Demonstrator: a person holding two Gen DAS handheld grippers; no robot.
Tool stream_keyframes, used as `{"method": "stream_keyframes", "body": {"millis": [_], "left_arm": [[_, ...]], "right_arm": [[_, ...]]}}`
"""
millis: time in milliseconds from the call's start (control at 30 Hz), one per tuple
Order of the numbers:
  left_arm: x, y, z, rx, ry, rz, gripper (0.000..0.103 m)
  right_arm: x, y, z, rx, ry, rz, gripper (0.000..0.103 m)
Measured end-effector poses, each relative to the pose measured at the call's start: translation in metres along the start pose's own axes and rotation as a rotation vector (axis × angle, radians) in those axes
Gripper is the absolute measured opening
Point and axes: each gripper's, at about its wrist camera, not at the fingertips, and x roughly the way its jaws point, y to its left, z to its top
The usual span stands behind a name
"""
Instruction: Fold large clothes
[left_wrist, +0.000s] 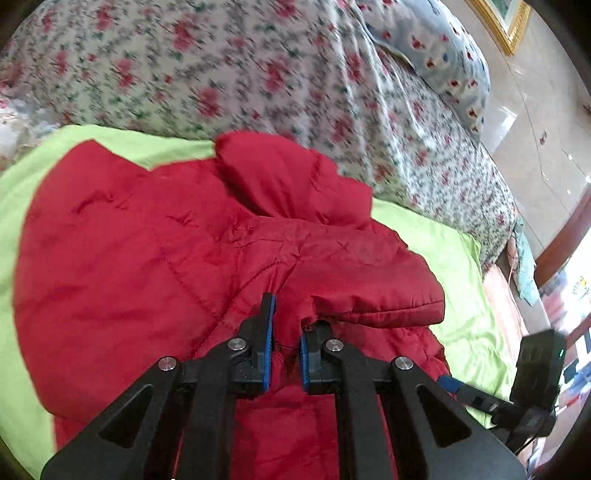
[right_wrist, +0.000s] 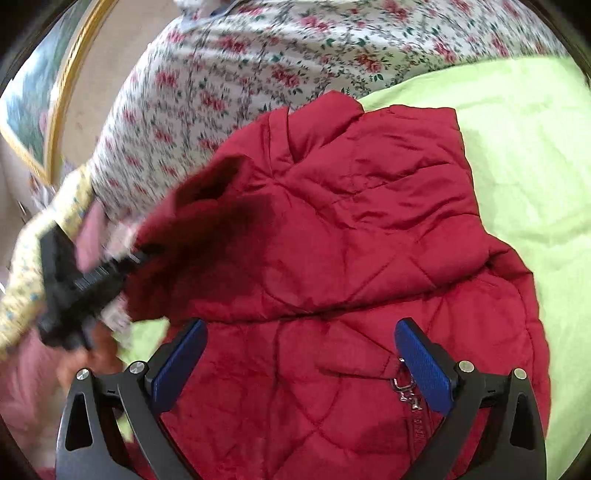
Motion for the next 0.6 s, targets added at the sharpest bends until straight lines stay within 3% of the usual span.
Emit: {"method": "stream_keyframes", "body": {"millis": [267,600], "left_arm": [[0.022,-0.020,-0.018,0.000,0.031,-0.017,0.009],[0.026,-0.021,-0.021,0.020,0.039,-0.010,0.009]], "right_arm": [[0.012,-0.012,0.035,0.145,-0.026,0.173,0.102],[0.056,-0.024,0.046,0.248,0.035,0.239,0.092]]}}
